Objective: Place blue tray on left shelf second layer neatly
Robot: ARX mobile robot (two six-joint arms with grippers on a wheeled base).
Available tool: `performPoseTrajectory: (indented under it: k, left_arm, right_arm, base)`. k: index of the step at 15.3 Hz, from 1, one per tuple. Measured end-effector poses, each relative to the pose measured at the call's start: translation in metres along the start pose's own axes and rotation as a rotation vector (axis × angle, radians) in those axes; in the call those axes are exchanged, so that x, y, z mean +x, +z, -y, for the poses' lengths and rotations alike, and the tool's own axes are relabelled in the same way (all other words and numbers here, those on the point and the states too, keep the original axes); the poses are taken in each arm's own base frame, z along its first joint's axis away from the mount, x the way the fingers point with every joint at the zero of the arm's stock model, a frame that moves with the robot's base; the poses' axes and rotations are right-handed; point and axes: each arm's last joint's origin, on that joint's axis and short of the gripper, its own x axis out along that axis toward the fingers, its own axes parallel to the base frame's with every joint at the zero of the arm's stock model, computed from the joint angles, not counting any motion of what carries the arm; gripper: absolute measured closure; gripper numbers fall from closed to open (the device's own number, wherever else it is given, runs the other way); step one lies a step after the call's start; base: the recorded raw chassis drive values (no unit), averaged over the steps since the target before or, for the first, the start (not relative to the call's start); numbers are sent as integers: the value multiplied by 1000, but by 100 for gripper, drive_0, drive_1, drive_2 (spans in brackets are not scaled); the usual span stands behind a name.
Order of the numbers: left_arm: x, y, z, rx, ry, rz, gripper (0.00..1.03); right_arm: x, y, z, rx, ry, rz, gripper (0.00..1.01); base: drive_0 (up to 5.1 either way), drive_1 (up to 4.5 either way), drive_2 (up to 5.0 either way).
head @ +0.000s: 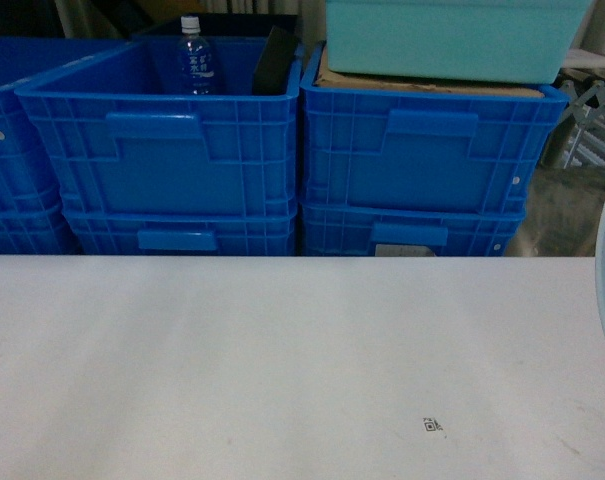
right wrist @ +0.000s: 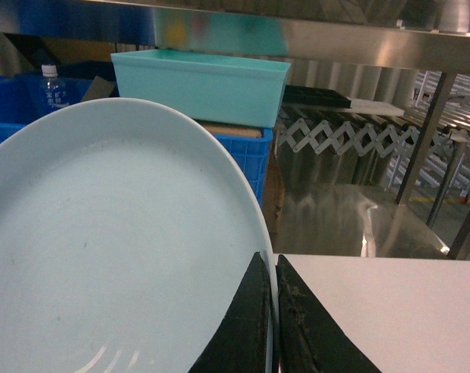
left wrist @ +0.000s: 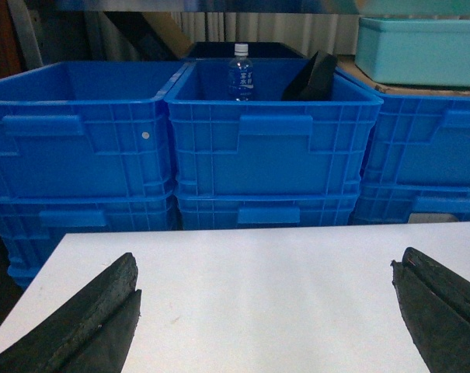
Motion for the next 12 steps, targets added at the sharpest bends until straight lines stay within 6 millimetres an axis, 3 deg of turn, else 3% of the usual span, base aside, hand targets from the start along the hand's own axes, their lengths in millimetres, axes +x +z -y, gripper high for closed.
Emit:
performPoseTrajectory:
  k: [5,12]
  left_arm:
    - [0,0,0,0,1,-4,5]
    - [0,0,0,0,1,-5,5]
  right_arm:
    - [0,-1,0,-1,3,-7,99]
    - [0,-1,0,-3,0,-5,99]
  base:
    - [-121,-121,-121]
    - [0,0,0]
